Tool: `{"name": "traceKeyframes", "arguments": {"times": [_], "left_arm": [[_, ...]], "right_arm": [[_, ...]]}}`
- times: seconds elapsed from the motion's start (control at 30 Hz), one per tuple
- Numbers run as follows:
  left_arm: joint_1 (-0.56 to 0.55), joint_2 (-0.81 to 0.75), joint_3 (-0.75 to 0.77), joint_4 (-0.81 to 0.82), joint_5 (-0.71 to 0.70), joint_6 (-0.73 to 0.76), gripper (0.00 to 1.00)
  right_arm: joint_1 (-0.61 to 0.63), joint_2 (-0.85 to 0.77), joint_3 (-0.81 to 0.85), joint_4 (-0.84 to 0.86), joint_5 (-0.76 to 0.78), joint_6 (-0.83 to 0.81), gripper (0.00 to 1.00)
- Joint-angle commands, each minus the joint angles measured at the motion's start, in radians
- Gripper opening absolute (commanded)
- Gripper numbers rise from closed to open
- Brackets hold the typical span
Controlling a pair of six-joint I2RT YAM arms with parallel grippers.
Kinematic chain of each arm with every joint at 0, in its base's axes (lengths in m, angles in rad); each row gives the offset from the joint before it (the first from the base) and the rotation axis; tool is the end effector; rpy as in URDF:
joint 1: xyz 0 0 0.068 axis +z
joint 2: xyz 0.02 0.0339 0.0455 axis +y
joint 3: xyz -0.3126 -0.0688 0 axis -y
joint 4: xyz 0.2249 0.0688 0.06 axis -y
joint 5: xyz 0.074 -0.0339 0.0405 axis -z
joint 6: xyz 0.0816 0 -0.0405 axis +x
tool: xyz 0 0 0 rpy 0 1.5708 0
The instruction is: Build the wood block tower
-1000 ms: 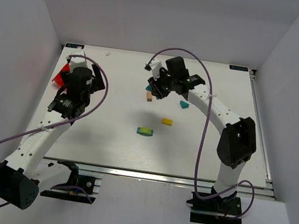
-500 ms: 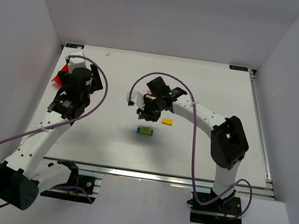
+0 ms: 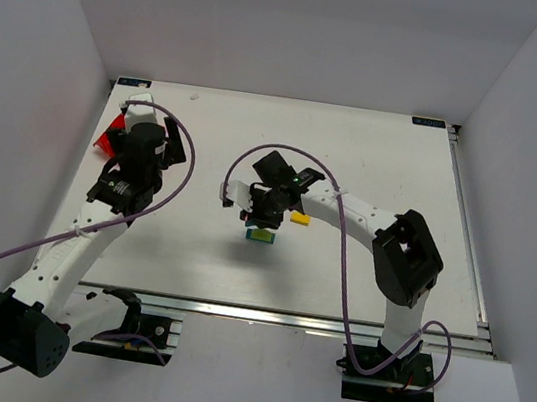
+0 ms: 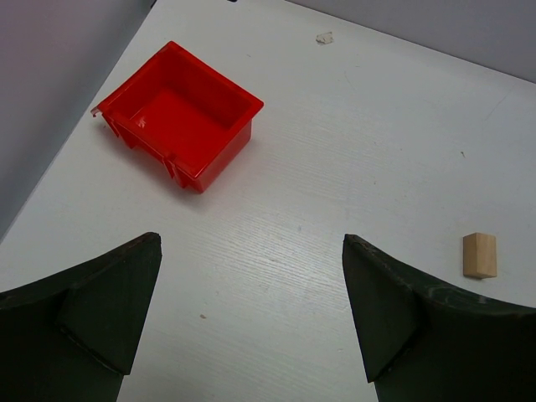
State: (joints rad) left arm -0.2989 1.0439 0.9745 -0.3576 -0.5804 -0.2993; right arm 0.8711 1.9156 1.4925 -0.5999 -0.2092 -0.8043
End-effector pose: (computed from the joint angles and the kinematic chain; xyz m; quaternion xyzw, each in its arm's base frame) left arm 0.2242 -0.0223 0.3691 -0.1550 0.8057 0.0771 0.5665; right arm 0.2675 0.3441 0.2388 -0.7304 0.6197 0.1094 0.2655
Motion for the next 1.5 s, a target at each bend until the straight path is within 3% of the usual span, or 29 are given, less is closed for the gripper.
{"name": "traceKeyframes", "arguments": {"times": [0.0,0.27,0.53,1.07,1.47], "left_arm": [[-0.006,-0.015,-0.008,0.020,0.011,0.011,0.98],[-0.006,-0.031,-0.005,0.029,0.033,0.006,0.98],[-0.008,-0.007,0.006,0.032,0.056,0.012,0.98],[-0.008,0.011,0.003,0.039,0.077,0.009,0.98],[-0.006,0.021,-0.010,0.052,0.093,0.011,0.98]], "right_arm": [[0.006,-0.043,-0.026,0.022,-0.002,-0.019,0.09],[-0.021,-0.084,-0.037,0.035,-0.047,0.036,0.10],[-0.017,-0.095,-0.067,0.101,0.016,0.094,0.14],[-0.021,-0.067,-0.074,0.072,-0.061,0.093,0.15],[-0.017,-0.040,-0.103,0.109,-0.032,0.099,0.15]]}}
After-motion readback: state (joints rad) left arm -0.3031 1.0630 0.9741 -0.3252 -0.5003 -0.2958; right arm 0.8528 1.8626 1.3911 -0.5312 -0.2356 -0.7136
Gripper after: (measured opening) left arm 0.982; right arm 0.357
